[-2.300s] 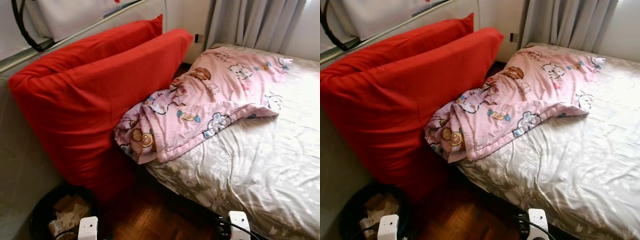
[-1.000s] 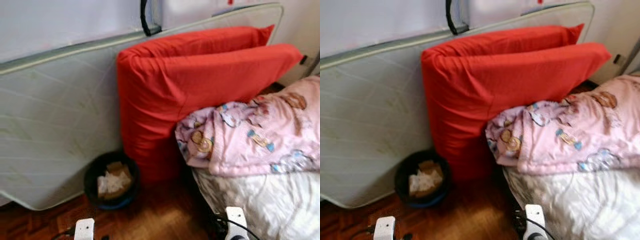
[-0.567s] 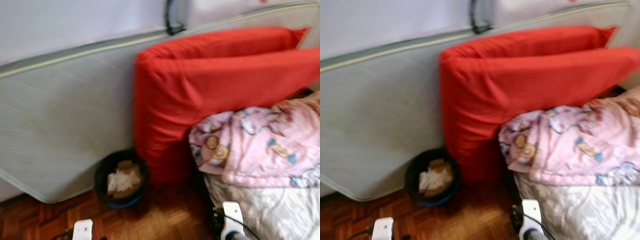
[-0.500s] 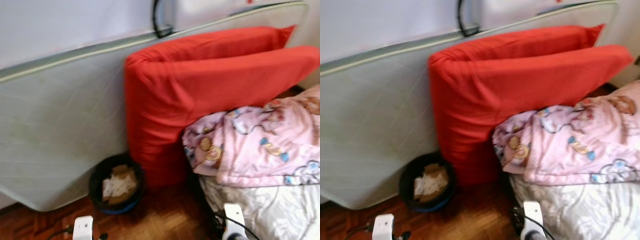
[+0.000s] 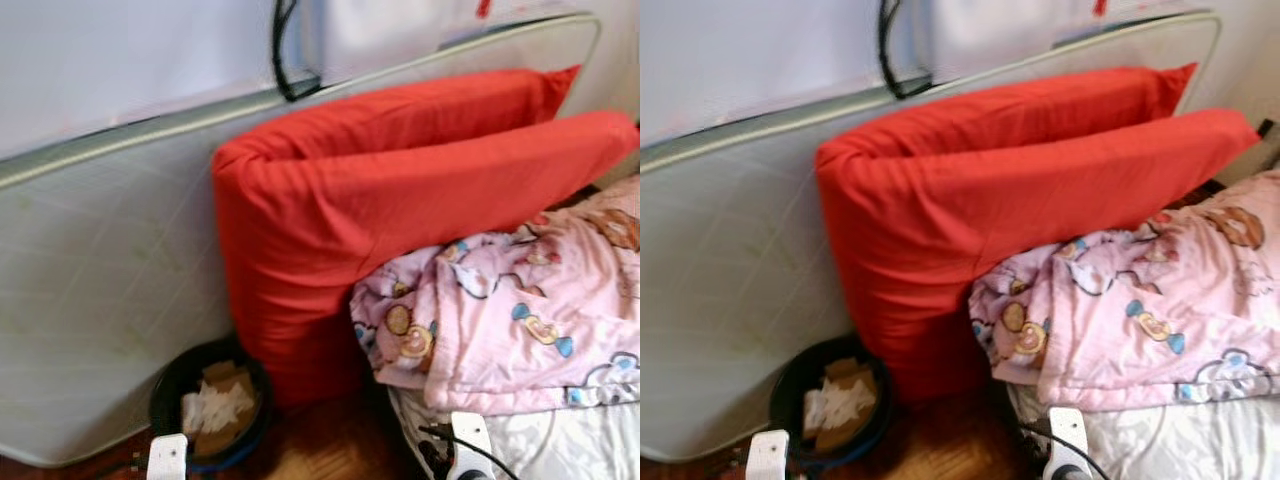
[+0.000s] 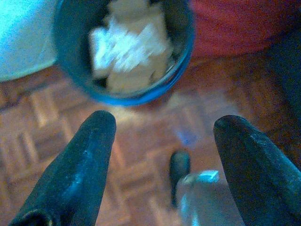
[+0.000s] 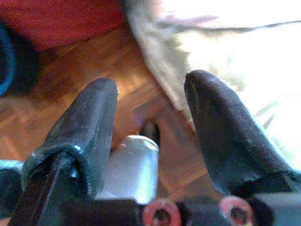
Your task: Clean up the room
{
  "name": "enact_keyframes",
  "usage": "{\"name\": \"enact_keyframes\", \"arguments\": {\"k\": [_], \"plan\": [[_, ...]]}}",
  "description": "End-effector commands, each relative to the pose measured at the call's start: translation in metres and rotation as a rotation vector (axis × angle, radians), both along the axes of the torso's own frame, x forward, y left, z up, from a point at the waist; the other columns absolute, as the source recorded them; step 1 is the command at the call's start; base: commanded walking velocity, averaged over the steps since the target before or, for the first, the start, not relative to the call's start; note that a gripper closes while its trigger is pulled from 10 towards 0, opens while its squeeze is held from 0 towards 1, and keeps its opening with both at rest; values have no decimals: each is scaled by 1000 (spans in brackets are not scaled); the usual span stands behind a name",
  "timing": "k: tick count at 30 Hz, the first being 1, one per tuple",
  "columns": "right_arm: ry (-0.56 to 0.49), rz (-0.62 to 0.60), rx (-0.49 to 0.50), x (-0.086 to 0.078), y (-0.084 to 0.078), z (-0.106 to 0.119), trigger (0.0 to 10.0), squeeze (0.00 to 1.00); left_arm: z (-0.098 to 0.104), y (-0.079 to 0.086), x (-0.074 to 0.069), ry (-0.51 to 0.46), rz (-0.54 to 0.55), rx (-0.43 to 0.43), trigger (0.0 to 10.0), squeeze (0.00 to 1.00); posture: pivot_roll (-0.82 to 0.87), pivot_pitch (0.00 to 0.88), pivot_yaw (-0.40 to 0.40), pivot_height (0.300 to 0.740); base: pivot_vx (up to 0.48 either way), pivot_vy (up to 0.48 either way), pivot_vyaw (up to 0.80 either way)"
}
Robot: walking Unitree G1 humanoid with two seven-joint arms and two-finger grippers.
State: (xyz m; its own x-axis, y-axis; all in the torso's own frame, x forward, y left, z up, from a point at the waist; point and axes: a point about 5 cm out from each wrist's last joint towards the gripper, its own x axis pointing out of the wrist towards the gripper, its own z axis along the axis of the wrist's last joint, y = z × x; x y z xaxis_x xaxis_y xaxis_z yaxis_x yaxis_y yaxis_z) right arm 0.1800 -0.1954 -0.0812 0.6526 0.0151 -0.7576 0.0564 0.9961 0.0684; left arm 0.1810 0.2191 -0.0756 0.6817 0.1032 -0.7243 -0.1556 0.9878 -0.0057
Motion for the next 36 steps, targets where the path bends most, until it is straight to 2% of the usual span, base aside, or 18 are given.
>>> {"name": "enact_keyframes", "arguments": {"k": [1,19,20,21,23,24,26,28,36], "plan": [[-32,8,12,5,4,3,10000,0,-3,4,-8,16,6,9,10000,0,-51,69,21,740,0,0,0],[-178,8,6,8,1,10,10000,0,6,1,-4,-169,14,-31,10000,0,-62,63,16,740,0,0,0],[-177,8,4,7,1,10,10000,0,17,-4,15,-247,-6,-23,10000,0,-62,63,16,740,0,0,0],[-177,5,8,7,1,10,10000,0,39,-14,46,-379,-41,-1,10000,0,-62,63,15,735,0,0,0],[-186,11,6,8,1,11,10000,0,54,-22,63,-470,-61,18,10000,0,-60,63,13,720,0,0,0],[-192,16,1,10,2,12,10000,0,55,-23,64,-479,-61,17,10000,0,-60,63,13,715,0,0,0],[-301,44,4,49,18,33,10000,0,57,-25,65,-499,-58,7,10000,0,-57,67,10,706,0,0,0],[-368,59,10,70,27,47,10000,0,59,-25,66,-519,-51,-6,10000,0,-54,77,5,693,0,0,0],[-393,61,11,76,25,52,10000,0,61,-25,65,-546,-34,-16,10000,0,-66,98,-24,689,0,0,0]]}}
